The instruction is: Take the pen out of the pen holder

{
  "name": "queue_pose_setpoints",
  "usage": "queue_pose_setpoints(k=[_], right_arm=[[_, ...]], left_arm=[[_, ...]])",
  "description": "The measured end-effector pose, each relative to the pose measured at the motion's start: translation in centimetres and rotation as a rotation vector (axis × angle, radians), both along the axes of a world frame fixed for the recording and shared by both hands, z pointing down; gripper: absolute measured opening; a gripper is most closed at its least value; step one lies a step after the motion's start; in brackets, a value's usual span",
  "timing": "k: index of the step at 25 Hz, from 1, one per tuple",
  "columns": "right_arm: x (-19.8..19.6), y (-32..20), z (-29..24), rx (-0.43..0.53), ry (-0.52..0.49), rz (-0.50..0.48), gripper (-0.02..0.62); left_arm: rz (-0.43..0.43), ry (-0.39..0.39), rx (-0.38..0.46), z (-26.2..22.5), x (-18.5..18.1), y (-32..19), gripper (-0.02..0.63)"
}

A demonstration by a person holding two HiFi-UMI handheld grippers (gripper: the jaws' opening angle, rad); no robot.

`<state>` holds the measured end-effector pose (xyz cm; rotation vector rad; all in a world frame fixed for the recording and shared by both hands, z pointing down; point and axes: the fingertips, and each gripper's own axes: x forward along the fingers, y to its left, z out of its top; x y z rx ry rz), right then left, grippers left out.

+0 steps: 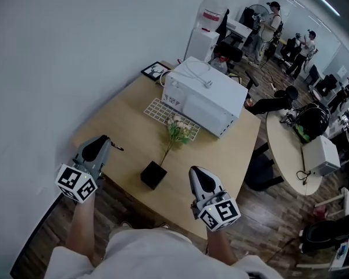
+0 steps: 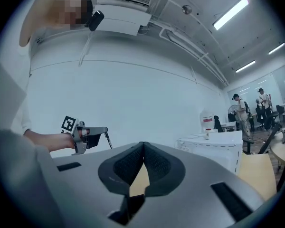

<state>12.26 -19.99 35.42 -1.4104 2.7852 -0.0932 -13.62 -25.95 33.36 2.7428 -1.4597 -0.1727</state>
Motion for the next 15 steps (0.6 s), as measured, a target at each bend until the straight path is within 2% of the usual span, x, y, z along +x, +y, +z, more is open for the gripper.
queue_pose_setpoints(k=[5,15], right_arm=[[0.9,-0.2,-1.3,0.035,0.012,0.046,0.002],[3.6,-0.1,-2.0,0.038,0.028,0.163,0.002]], left_arm=[[-0.03,0.03,0.037,-2.0,-2.1,1.1,0.046],[-0.055,0.057,0.113,-4.9,-5.6,3.2,0.045]])
